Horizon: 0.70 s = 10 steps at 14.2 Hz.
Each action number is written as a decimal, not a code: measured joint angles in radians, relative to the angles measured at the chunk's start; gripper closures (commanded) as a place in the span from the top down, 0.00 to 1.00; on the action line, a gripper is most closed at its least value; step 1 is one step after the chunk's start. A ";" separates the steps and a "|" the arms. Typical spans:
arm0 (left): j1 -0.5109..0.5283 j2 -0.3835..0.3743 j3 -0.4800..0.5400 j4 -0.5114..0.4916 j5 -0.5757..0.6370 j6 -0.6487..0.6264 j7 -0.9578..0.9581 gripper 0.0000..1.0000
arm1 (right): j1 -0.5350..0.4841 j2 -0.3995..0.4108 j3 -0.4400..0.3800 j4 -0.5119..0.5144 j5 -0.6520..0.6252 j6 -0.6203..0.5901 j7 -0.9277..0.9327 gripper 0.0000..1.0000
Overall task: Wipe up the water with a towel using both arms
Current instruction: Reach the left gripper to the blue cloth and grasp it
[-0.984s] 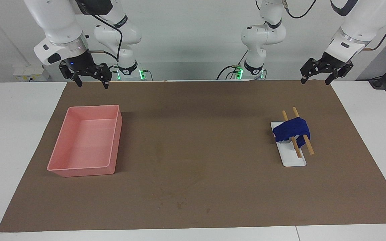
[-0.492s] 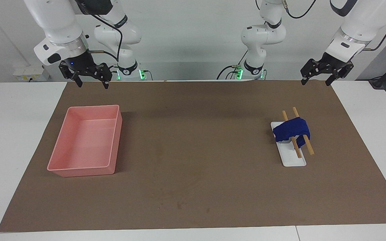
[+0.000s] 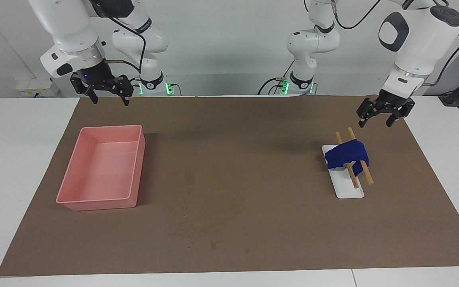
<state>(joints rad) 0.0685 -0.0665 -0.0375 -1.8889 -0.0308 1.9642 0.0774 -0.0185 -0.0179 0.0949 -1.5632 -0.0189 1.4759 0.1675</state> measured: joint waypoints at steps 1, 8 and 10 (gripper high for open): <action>0.010 0.007 0.001 -0.034 0.000 0.045 0.000 1.00 | 0.000 0.000 0.000 0.000 0.000 0.000 0.000 1.00; 0.029 0.038 -0.006 -0.258 0.000 0.342 -0.002 0.79 | 0.000 0.000 0.000 -0.001 0.000 0.000 0.000 1.00; 0.028 0.050 -0.010 -0.261 0.000 0.365 -0.010 0.74 | 0.000 0.000 0.000 -0.001 0.000 0.000 0.000 1.00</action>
<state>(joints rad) 0.0961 -0.0164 -0.0475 -2.1495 -0.0306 2.3289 0.0672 -0.0185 -0.0179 0.0949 -1.5639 -0.0184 1.4759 0.1675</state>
